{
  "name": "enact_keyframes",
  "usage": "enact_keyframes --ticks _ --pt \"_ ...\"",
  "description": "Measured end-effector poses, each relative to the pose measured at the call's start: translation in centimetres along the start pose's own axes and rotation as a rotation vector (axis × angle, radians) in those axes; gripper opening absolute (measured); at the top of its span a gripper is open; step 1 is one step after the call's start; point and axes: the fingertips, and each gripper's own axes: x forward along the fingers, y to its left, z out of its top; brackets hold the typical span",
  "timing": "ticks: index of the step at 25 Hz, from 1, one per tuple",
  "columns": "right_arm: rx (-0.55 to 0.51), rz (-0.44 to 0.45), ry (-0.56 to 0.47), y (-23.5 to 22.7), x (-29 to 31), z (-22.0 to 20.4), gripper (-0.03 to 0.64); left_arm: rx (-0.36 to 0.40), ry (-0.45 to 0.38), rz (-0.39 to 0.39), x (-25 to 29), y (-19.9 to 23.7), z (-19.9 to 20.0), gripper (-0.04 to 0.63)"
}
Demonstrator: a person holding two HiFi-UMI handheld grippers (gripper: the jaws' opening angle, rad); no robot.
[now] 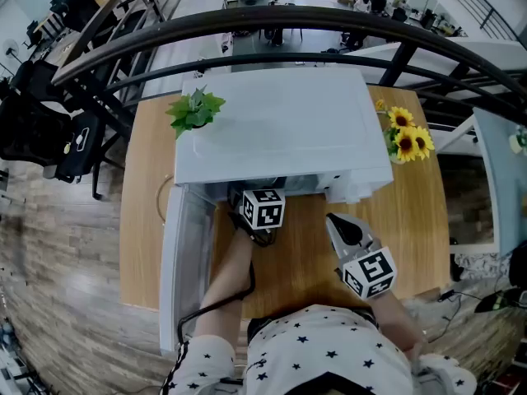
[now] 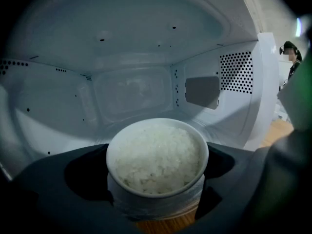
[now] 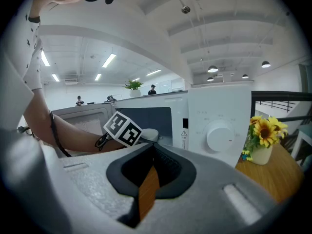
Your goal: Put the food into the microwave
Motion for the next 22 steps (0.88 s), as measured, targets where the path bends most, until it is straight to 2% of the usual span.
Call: enact_keyframes --ticks 5,11,19,22 --pt "-0.011 0.017 -0.004 0.6 -0.1 0.2 0.006 -0.015 0.023 -0.019 -0.8 -0.2 -0.7 0.537" --pt "-0.013 0.021 -0.020 0.7 -1.0 0.3 0.006 -0.026 0.031 0.015 -2.7 -0.4 -1.8 0.537" --pt "-0.012 0.030 -0.041 0.9 -3.2 0.4 0.006 -0.072 -0.024 0.040 -7.2 -1.6 -0.8 0.537" --pt "-0.013 0.035 -0.050 0.9 -4.6 0.4 0.006 -0.122 -0.051 0.038 -9.2 -2.5 -0.4 0.536"
